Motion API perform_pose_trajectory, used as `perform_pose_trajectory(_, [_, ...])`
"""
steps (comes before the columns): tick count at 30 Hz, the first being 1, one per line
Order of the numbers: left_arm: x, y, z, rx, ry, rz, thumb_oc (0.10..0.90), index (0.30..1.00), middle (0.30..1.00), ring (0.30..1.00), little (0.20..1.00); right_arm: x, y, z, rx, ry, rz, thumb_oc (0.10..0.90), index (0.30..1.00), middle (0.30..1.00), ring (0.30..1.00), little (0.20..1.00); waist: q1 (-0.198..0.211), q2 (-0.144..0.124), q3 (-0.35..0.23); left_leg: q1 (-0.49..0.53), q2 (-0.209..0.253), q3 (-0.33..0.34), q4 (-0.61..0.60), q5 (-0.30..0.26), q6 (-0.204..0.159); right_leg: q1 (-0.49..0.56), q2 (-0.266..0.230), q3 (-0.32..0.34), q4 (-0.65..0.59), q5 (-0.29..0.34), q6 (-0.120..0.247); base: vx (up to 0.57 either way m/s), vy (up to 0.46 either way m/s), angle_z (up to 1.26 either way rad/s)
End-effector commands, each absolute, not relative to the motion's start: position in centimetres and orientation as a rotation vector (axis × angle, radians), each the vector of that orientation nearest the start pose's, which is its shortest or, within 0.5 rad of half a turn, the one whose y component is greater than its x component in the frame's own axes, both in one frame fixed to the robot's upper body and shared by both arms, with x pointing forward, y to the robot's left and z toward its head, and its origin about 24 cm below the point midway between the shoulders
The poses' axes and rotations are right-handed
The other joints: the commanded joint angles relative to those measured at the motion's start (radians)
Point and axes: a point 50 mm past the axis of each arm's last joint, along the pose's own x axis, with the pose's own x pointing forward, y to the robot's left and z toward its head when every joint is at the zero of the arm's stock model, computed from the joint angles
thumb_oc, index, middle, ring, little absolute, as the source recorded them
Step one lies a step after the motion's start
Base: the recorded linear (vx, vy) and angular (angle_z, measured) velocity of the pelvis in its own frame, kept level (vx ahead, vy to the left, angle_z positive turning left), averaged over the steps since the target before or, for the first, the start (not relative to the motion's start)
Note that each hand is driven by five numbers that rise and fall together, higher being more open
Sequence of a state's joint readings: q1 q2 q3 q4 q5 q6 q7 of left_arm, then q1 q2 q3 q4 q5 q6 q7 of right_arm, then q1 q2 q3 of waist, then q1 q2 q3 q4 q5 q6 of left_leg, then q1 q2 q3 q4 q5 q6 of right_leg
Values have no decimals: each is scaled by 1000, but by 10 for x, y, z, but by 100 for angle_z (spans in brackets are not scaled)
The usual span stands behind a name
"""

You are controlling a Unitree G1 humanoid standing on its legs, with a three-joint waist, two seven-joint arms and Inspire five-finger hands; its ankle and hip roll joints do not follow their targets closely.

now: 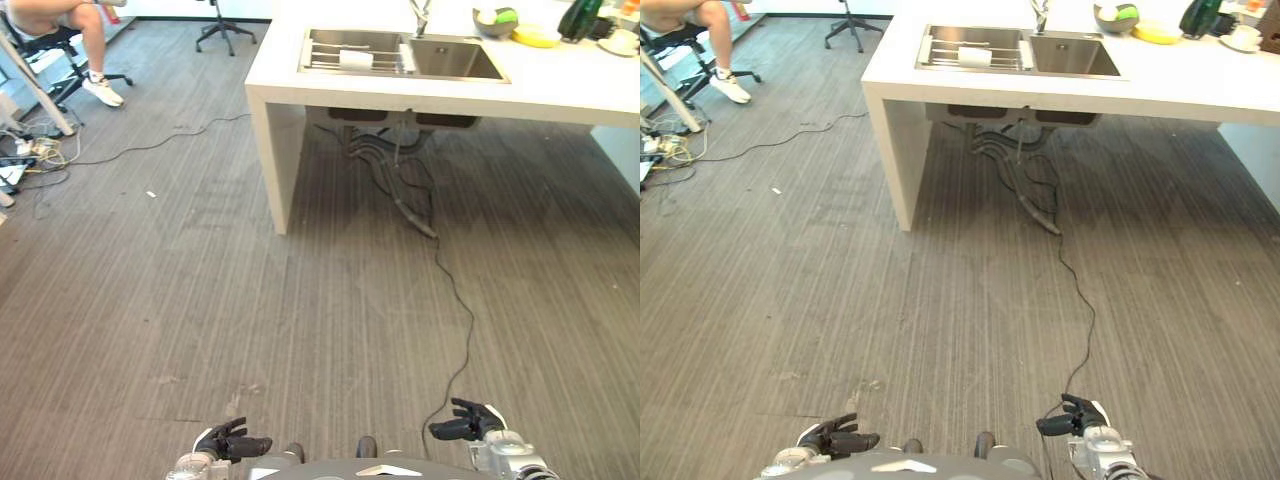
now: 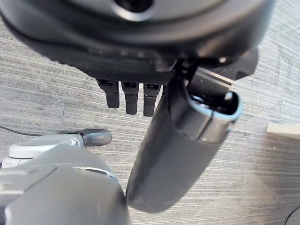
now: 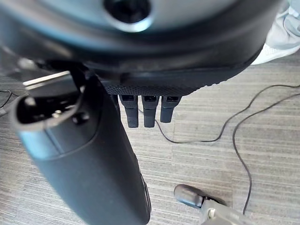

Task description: Place the dishes in the dishwasher.

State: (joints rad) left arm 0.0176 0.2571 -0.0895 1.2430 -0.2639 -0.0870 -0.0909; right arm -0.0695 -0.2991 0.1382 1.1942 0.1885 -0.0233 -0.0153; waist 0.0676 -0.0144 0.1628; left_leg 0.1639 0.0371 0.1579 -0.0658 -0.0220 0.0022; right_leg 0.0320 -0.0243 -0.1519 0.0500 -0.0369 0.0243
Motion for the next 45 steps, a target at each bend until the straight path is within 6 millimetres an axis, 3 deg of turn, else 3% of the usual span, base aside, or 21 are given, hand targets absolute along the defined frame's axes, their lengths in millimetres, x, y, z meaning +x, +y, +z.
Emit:
perform_pose_trajectory(1, [99,240,-157,-42,1108,225,800,900,900,900,900,145,-253,-139,-167,1025,-195,800,900,900,900,900,5,-20,4,-33,-49,-27,16,-42,44,-72,-76,-29,161,73,123,-90,24,-4])
perform_pose_trajectory(5, [106,233,-158,-34,1111,191,800,900,900,900,900,133,-248,-146,-117,1077,-224,800,900,900,900,900,-11,-13,18,-56,-53,-53,-1,-10,36,-77,-77,6,140,53,117,-73,-39,6])
perform_pose_trajectory(7, [90,228,-164,-34,1189,165,800,900,900,900,900,112,-241,-156,-97,1161,-214,800,900,900,900,900,-14,-16,-7,-63,-57,-49,-21,0,22,-37,-84,-27,36,50,96,28,-134,26])
perform_pose_trajectory(8, [74,218,-169,-78,1256,171,800,900,900,900,900,96,-235,-162,-106,1234,-187,800,900,900,900,900,-15,-19,-32,-72,-52,-39,-21,5,6,-4,-74,-47,-47,78,90,73,-181,19])
perform_pose_trajectory(9, [72,215,-170,-104,1264,183,800,900,900,900,900,93,-232,-163,-107,1248,-172,800,900,900,900,900,-16,-19,-39,-74,-49,-38,-21,6,2,6,-70,-53,-72,90,90,59,-135,13])
perform_pose_trajectory(12, [77,203,-171,-118,1246,154,800,900,900,900,900,96,-222,-165,-140,1243,-100,800,900,900,900,900,-19,-22,-47,-81,-40,-37,-21,9,-12,31,-63,-69,-137,117,90,9,-99,6])
perform_pose_trajectory(16, [78,204,-171,-99,1244,156,800,900,900,900,900,93,-218,-166,-183,1254,-43,800,900,900,900,900,-18,-27,-48,-72,-33,-40,-21,9,-18,48,-58,-67,-137,100,83,6,-71,-8])
perform_pose_trajectory(22, [82,194,-172,-35,1257,64,800,900,900,900,900,93,-230,-164,-181,1259,-98,800,900,900,900,900,-23,-15,-71,-53,-30,-51,-21,5,-22,71,-54,-77,-137,93,79,47,-26,6])
perform_pose_trajectory(24, [91,193,-170,-20,1232,69,800,900,900,900,900,96,-233,-162,-140,1237,-150,800,900,900,900,900,-21,-12,-80,-49,-31,-58,-21,1,-22,76,-54,-81,-137,89,77,55,11,16])
perform_pose_trajectory(29, [138,200,-155,67,1061,59,800,900,900,900,900,132,-232,-150,-167,1089,-132,800,900,900,900,900,-18,-14,-90,-27,-31,-63,-21,-14,-26,94,-53,-74,-137,85,77,38,22,14])
perform_pose_trajectory(33, [152,203,-149,63,1010,86,800,900,900,900,900,142,-229,-147,-169,1056,-124,800,900,900,900,900,-13,-16,-91,-28,-32,-67,-21,-14,-25,94,-54,-76,-137,87,77,12,20,7])
perform_pose_trajectory(37, [152,202,-149,47,1007,97,800,900,900,900,900,139,-228,-149,-170,1070,-126,800,900,900,900,900,-9,-18,-92,-24,-35,-70,-21,-18,-23,97,-54,-75,-137,85,76,11,17,0])
perform_pose_trajectory(42, [131,193,-158,-21,1088,100,800,900,900,900,900,119,-221,-158,-145,1154,-118,800,900,900,900,900,-10,-20,-87,-22,-45,-70,-21,-26,-9,96,-59,-73,-137,85,81,36,71,1])
perform_pose_trajectory(45, [128,192,-160,-42,1095,109,800,900,900,900,900,118,-220,-159,-123,1158,-129,800,900,900,900,900,-10,-21,-81,-26,-52,-69,-21,-27,-2,90,-64,-68,-137,89,85,13,118,-3])
